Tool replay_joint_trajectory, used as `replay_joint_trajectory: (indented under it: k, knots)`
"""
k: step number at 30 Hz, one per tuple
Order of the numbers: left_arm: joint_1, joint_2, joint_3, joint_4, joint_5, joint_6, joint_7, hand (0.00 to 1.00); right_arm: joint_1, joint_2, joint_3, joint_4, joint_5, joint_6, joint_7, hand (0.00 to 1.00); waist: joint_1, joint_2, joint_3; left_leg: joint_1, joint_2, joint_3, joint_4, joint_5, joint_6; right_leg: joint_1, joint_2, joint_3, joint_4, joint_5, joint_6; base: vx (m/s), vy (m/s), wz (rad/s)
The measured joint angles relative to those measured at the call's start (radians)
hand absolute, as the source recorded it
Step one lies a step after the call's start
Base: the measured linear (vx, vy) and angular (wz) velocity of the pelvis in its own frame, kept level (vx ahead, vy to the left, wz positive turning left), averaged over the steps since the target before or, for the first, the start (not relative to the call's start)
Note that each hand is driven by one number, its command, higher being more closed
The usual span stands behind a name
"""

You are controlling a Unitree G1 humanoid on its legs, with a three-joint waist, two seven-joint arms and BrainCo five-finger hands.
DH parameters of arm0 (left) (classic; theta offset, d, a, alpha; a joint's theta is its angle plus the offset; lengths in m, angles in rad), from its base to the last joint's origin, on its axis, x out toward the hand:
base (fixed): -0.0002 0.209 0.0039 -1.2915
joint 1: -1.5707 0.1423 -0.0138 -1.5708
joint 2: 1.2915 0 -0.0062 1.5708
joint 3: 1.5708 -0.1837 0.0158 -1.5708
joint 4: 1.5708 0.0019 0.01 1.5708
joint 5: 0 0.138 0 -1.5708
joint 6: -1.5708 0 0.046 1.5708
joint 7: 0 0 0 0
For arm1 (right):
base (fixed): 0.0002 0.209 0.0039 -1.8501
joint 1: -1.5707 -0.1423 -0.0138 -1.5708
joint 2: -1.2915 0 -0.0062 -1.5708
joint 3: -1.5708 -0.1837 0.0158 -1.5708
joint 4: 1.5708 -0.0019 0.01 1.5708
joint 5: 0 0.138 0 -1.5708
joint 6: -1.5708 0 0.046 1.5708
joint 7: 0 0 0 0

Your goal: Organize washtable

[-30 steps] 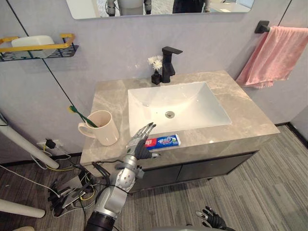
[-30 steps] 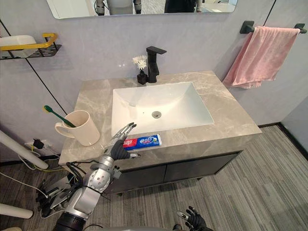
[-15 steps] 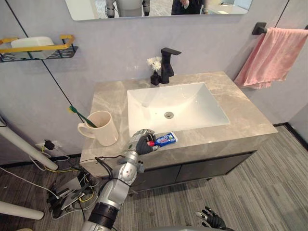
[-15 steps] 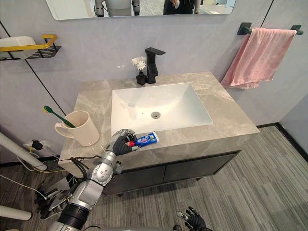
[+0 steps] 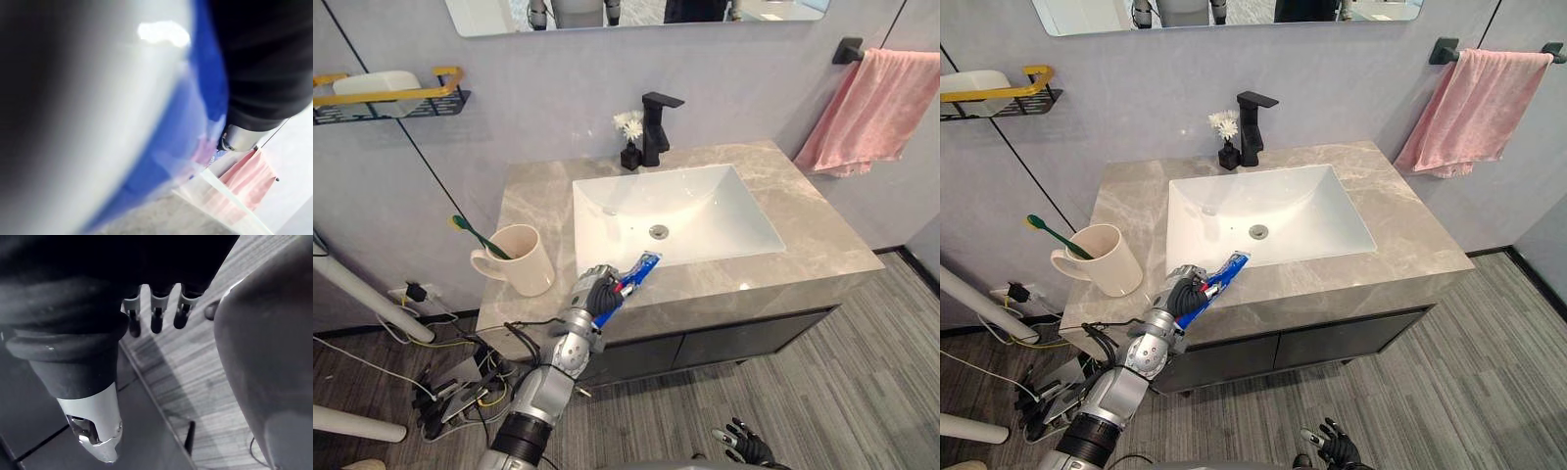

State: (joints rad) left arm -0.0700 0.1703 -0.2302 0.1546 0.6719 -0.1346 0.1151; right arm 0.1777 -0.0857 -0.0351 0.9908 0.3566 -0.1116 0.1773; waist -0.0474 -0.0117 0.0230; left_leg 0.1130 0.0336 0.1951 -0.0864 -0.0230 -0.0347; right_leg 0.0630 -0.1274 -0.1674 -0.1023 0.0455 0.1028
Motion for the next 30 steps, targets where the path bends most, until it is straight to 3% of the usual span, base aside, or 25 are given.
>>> replay_joint_trajectory:
  k: [12, 17, 23, 30]
  knots:
    - [0.008, 0.013, -0.088, -0.035, -0.025, 0.000, -0.005, 1.00, 0.007, 0.000, -0.001, -0.004, 0.029, -0.005, -0.004, 0.00, -0.003, 0.008, -0.002, 0.005, 0.001, -0.004, 0.017, 0.000, 0.000, 0.015, -0.001, -0.004, 0.004, 0.004, -0.003, -0.04, -0.023, 0.01]
    - [0.010, 0.011, -0.096, -0.136, -0.053, 0.000, -0.004, 1.00, 0.031, 0.003, 0.000, -0.049, 0.040, -0.013, -0.013, 0.00, -0.002, 0.014, -0.003, 0.011, 0.003, 0.003, 0.021, 0.000, 0.000, 0.021, -0.001, 0.004, 0.004, 0.010, -0.004, -0.06, -0.018, -0.04]
    - [0.010, -0.003, -0.097, -0.275, -0.084, -0.006, 0.015, 1.00, 0.143, 0.027, -0.004, -0.350, 0.075, -0.020, -0.034, 0.00, 0.004, 0.025, -0.012, 0.026, 0.014, 0.030, 0.023, -0.007, -0.009, 0.020, 0.003, 0.037, 0.004, 0.010, -0.004, -0.04, -0.019, -0.14]
    - [0.008, -0.056, -0.146, -0.372, -0.090, -0.009, 0.021, 1.00, 0.164, 0.080, -0.117, -0.808, 0.165, -0.073, -0.062, 0.00, -0.003, 0.021, -0.014, 0.040, 0.020, 0.061, 0.023, -0.015, -0.013, 0.019, 0.015, 0.064, 0.004, 0.014, -0.005, -0.02, -0.014, -0.13]
